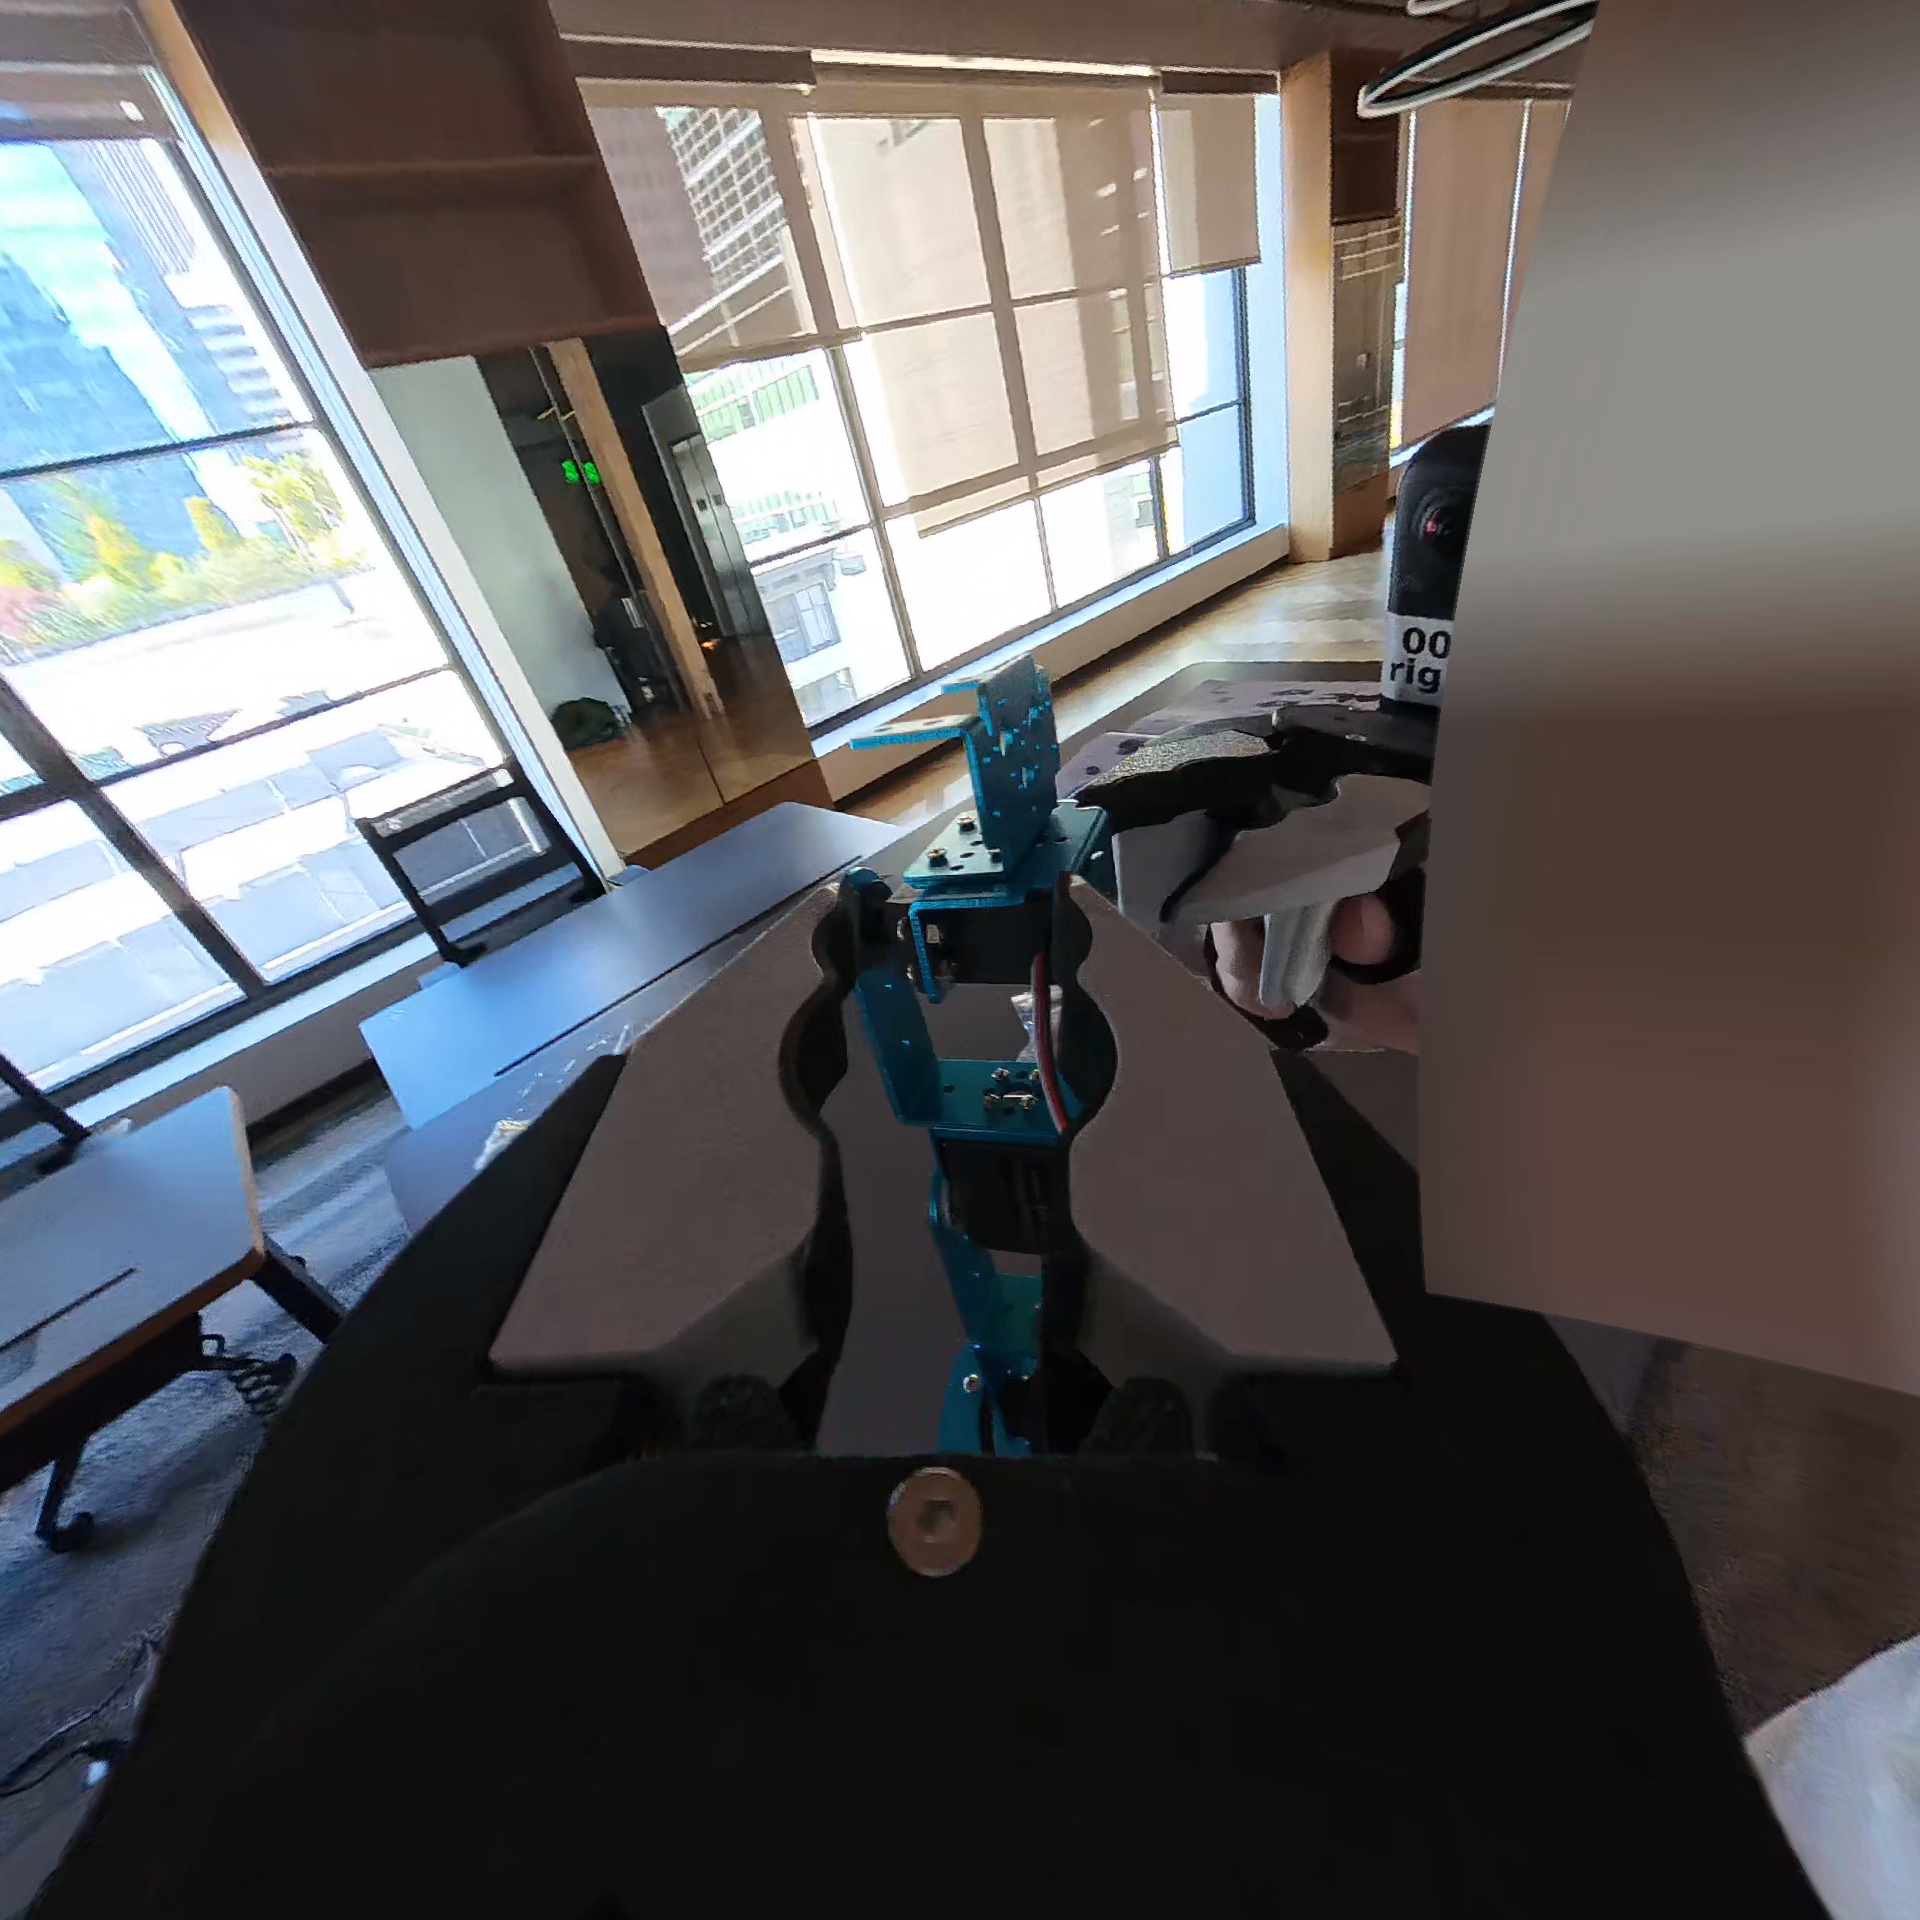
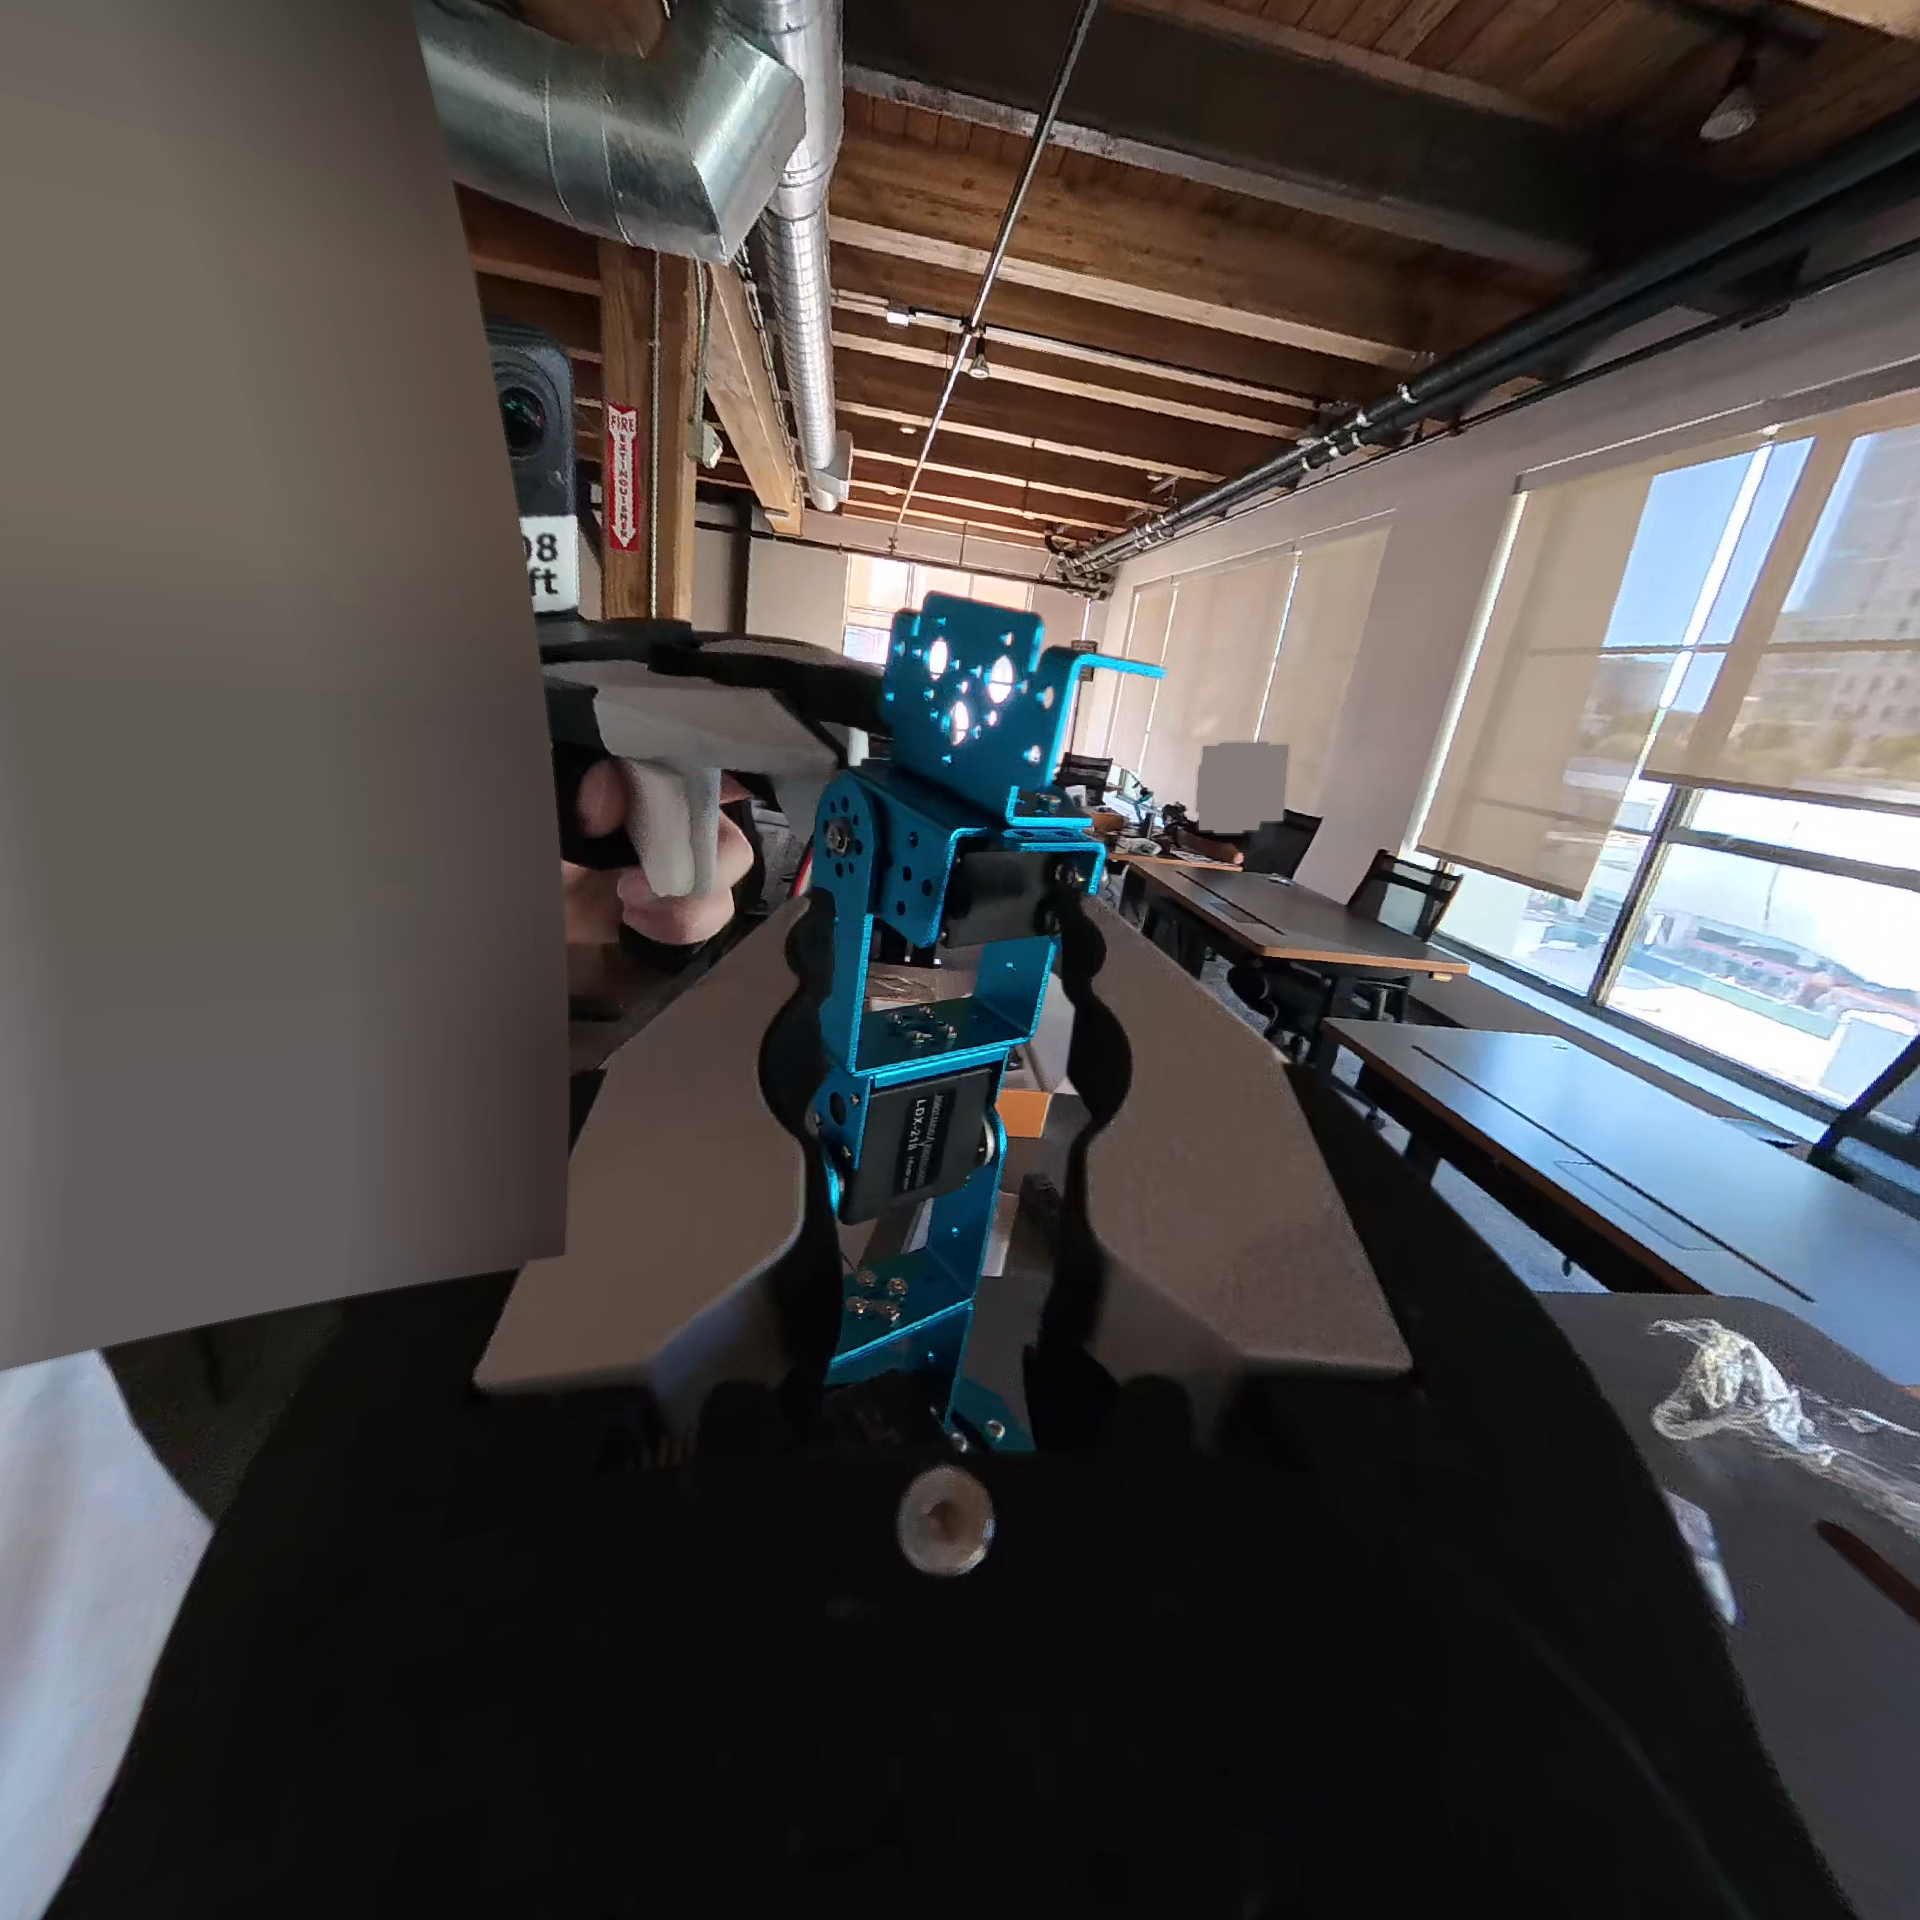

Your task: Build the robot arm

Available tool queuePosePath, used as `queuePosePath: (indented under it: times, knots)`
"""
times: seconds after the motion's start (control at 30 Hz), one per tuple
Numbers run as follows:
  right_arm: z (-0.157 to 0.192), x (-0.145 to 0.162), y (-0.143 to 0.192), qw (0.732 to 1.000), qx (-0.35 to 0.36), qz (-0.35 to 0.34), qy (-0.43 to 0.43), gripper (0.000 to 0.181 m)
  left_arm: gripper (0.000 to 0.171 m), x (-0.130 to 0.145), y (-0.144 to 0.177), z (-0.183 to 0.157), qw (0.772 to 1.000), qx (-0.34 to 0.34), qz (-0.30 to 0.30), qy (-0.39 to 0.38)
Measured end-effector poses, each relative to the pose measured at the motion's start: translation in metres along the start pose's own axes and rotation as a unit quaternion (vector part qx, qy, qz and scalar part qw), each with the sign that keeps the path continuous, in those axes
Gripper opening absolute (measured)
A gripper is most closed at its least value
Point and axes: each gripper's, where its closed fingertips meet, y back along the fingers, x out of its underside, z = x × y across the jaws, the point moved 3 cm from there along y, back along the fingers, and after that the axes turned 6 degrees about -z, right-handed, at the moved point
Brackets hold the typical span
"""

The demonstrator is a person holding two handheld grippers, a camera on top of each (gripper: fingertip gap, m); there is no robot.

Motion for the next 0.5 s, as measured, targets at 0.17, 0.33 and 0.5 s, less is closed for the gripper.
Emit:
queuePosePath:
  times: [0.17,0.33,0.5]
  knots:
    - [-0.0047,0.0003,0.0005,1.0,-0.017,0.006,0.025,0.041,0.03,-0.0103,-0.0018,0.0004,1.0,0.013,-0.01,0.027]
    - [-0.0016,0.0059,0.0005,0.996,-0.066,0.03,0.057,0.022,0.024,-0.0028,-0.0067,-0.002,1.0,0.007,0.011,0.014]
    - [0.0,0.0075,-0.0018,0.992,-0.045,0.03,0.115,0.018,0.007,-0.0017,-0.0058,-0.0058,1.0,0.009,0.007,0.006]
